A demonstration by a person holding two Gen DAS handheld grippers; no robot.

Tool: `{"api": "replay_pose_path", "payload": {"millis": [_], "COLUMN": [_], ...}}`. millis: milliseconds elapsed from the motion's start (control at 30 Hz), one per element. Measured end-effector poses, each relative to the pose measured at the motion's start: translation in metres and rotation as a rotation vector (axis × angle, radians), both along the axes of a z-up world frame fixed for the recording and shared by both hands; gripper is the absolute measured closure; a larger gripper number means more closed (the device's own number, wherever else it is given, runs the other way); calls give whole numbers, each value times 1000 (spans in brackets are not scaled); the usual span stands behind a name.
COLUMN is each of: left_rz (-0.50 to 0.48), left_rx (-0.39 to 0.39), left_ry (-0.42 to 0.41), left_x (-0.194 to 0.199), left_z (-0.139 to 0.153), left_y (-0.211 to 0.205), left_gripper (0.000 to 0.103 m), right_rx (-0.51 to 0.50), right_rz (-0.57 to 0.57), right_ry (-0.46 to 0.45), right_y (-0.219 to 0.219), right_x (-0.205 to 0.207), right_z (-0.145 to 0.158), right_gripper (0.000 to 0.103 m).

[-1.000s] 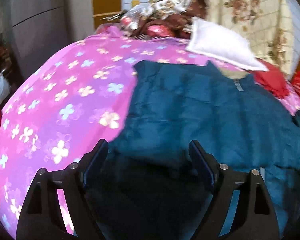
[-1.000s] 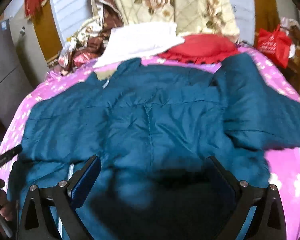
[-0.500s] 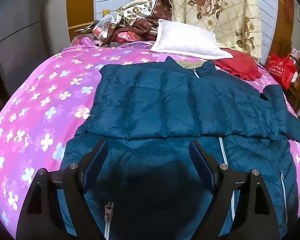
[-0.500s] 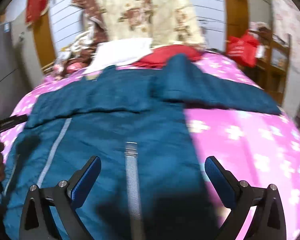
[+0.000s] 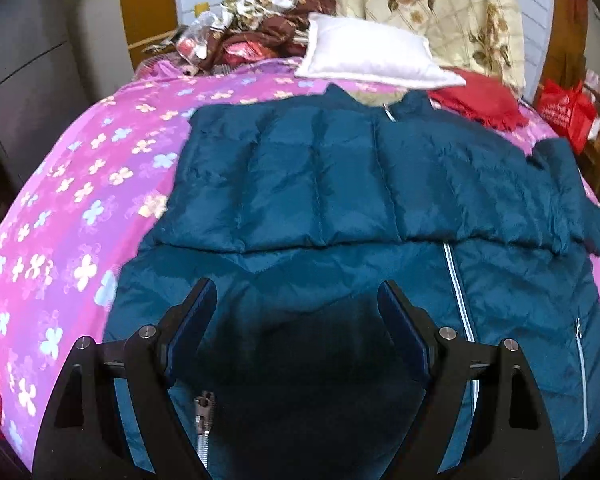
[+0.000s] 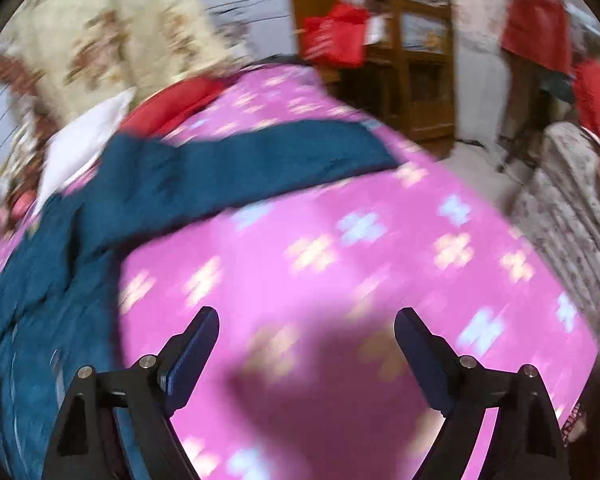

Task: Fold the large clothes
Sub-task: 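Grasp the sleeve nearest the right tool and lift it, then fold the held sleeve across the jacket body toward the collar with right tool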

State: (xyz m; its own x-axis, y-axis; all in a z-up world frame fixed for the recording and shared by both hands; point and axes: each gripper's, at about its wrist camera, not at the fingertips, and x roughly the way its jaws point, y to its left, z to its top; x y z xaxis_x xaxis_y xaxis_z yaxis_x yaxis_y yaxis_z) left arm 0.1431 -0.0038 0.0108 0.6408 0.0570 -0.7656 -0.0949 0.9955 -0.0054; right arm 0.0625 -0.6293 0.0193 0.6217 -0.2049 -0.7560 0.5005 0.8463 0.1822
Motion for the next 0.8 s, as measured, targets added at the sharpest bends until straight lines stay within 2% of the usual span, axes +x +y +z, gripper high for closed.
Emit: {"api": "replay_pose_path", "payload": {"millis": [67,167,267,333,433,500,533,600,633,700,733,800], "left_rz": [-15,-21,-19,-7,20,36,40,57,60,66,72,86], "left_rx": [-9,0,19,32,44,50,52,52,48,43,44,41], "left_ry": [4,-17,-30,-27,-18,-7,1,17,23,32,34,34], "left_x": [1,-2,-3,-2,2,5,6,9,9,10,10,10], "left_z": [-3,-1,1,-1,-4,-8,-10,-14,-15,-17,-18,-18], "left_y": [-3,-6,-6,-5,-2,1,2,4,5,7,8,12], "left_gripper": [20,20,20,20,20,20,20,20,20,20,20,20], "right_rx": [82,129,223,224,147,84,37,-81,-81,-92,-100,-107], "right_rz": [-45,-125,-165,-196,-202,-190,-160,-42,15,39,25,10], "right_ry": [-16,18,24,43,23,55,95,174,150,135,128,107], "right_y": [-33,-80,-111,-121,-127,-124,-116,-96,-89,-85,-86,-83], "right_x": [19,58,90,110,133,149,158,175,176,173,169,160], "right_z": [-2,-14,-33,-45,-46,-47,-50,-55,-54,-54,-51,-44], "right_gripper": [14,14,14,14,10,6,1,0,1,3,10,49]}}
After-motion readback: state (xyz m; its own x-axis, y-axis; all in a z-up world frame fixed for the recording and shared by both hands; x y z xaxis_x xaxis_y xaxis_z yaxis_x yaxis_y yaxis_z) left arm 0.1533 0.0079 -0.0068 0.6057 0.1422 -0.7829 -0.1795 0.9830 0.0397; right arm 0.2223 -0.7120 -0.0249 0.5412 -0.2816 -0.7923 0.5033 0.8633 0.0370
